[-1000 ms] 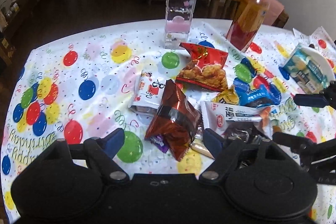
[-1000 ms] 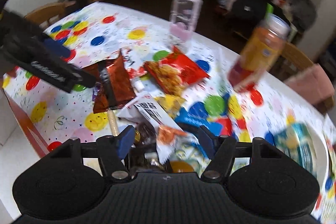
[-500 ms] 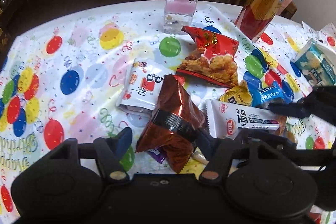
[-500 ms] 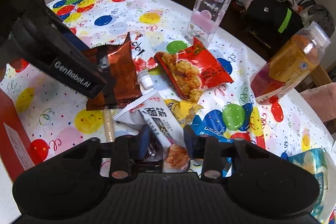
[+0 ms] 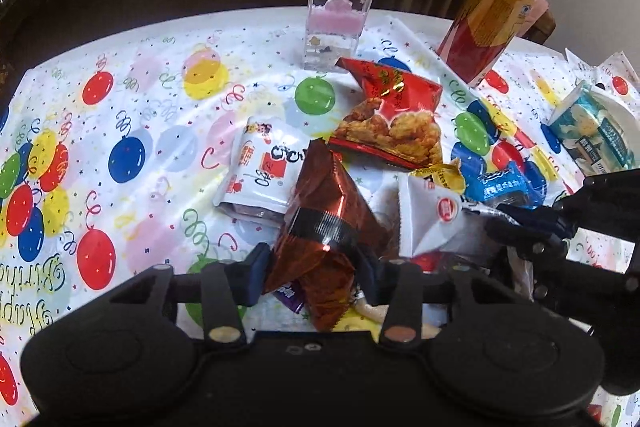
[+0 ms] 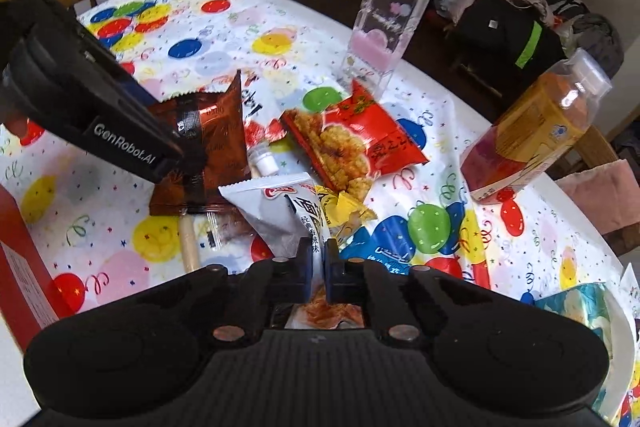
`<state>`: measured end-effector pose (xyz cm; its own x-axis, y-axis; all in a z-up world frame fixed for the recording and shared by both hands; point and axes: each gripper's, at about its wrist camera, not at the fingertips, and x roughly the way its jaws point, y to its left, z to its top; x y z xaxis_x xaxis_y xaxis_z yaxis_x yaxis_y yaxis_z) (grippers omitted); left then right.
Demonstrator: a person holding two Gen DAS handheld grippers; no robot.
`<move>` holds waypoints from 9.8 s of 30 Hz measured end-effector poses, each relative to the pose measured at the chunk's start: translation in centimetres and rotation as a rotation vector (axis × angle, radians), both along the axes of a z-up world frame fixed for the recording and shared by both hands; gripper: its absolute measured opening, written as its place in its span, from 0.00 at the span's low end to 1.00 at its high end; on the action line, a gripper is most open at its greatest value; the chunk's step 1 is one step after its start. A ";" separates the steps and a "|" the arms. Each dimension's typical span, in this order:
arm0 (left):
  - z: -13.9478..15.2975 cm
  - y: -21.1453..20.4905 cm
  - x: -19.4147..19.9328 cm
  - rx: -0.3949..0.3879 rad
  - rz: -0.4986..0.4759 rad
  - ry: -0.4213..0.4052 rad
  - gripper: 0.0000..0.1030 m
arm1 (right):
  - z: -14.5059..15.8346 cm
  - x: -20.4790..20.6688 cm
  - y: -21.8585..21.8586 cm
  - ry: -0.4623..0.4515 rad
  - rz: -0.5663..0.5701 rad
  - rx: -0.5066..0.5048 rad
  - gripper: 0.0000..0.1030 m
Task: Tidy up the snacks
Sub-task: 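Grasp the brown chip bag with the left tool while the right tool grasps the white snack packet, then carry both bags into the white box and open both tools to release, then lift both tools out of the box back toward the snacks, then grasp the sausage stick with the left tool while the right tool grasps the wrapped round cake, then carry the sausage and cake into the white box and open both tools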
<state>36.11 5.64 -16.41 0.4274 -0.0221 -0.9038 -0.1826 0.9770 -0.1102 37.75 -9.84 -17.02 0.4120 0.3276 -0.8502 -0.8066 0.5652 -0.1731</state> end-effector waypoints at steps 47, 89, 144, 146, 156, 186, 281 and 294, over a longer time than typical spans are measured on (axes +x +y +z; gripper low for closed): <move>10.6 -2.7 -20.5 -0.091 -0.225 -0.064 0.25 | 11.8 -20.3 -8.2 0.120 -0.367 0.272 0.05; 0.4 -5.3 -23.9 -0.134 -0.299 0.162 0.28 | 0.5 -25.7 -4.9 0.237 -0.571 0.133 0.05; 13.8 -4.0 -24.3 0.013 -0.210 -0.275 0.97 | 15.5 -23.7 -11.9 0.072 -0.492 0.460 0.36; 14.0 -3.7 -23.6 0.019 -0.195 -0.280 0.99 | 15.8 -22.8 -12.3 0.065 -0.498 0.463 0.63; 14.4 -2.4 -18.0 0.070 -0.102 -0.309 0.99 | 16.2 -16.7 -13.6 0.052 -0.490 0.470 0.80; 0.6 -1.9 -1.0 -0.096 -0.004 0.094 0.87 | 1.1 1.5 -13.1 0.388 -0.727 0.295 0.79; -1.7 -4.0 -1.8 -0.191 0.116 0.142 0.08 | 2.9 -3.5 -17.5 0.351 -0.750 0.355 0.41; 3.3 -2.1 -6.8 -0.283 0.066 0.054 0.08 | 7.0 -9.7 -16.3 0.359 -0.646 0.369 0.41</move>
<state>29.27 3.55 -13.10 0.3877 -0.2505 -0.8871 -0.2578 0.8945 -0.3652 28.10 -26.13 -10.05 0.3388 0.4035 -0.8500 -0.2740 0.9066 0.3211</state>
